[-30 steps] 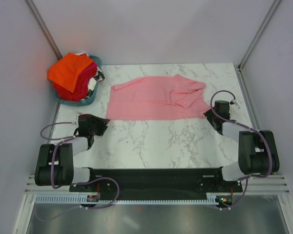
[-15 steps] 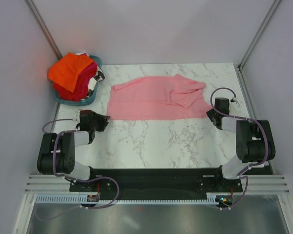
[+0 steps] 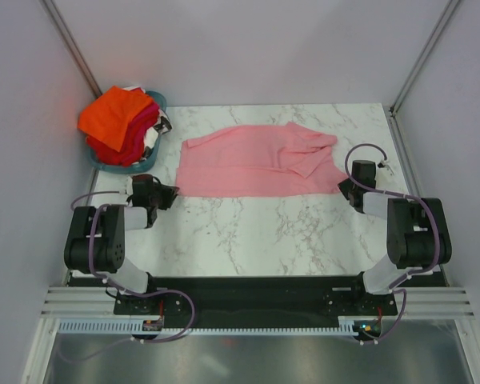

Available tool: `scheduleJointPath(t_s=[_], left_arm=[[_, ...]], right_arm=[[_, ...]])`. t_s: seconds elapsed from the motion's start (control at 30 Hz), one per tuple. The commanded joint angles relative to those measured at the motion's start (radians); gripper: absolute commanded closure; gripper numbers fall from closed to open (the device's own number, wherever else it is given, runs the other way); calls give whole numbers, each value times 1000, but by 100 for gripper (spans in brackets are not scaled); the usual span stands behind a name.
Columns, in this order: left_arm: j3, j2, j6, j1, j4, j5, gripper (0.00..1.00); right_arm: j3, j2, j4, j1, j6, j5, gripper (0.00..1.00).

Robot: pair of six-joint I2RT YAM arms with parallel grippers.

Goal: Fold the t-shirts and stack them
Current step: Fold the tshirt

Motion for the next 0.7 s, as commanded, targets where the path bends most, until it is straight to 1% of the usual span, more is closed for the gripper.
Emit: scheduleJointPath(t_s=[0.0,0.07,0.1,0.13,0.17,0.3,0.33,0.4,0.43,0.53,0.63,0.67], left_arm=[[45,27,-16,-8,-53,-52,71],[82,44,5,-10,-89,-52,78],[94,48,14,-9,-122,-54,91],[112,59,19,-9,-130,-52,96],[117,62,22,-9,-135,-54,98],[113,22,49,-9,-138,-52,98],[97,4,51,-9,-141,-79,98],[86,-56,53,-10,-153,-90,98],[91,-76,54,-9,-187,-90,98],[131,-128,63,-10,-245,-74,98],[192,-171,63,-9,-305,-60,98],[210,-185,66,-9,-343,-60,98]], right_arm=[[-5,-53,1,-3,-1,-5,100],[-5,-66,-9,-3,-1,-5,100],[-5,-81,-13,-3,-2,-5,100],[-5,-89,-17,-3,-2,-2,100],[-5,-96,-25,-3,-6,0,100],[-7,-150,-55,-3,-21,18,100],[-5,-161,-63,-3,-25,24,100],[-7,-197,-89,-3,-35,46,100],[-7,-210,-95,-3,-36,50,100],[4,-257,-117,-3,-41,61,100],[59,-293,-161,-2,-48,58,100],[105,-300,-193,-5,-55,58,100]])
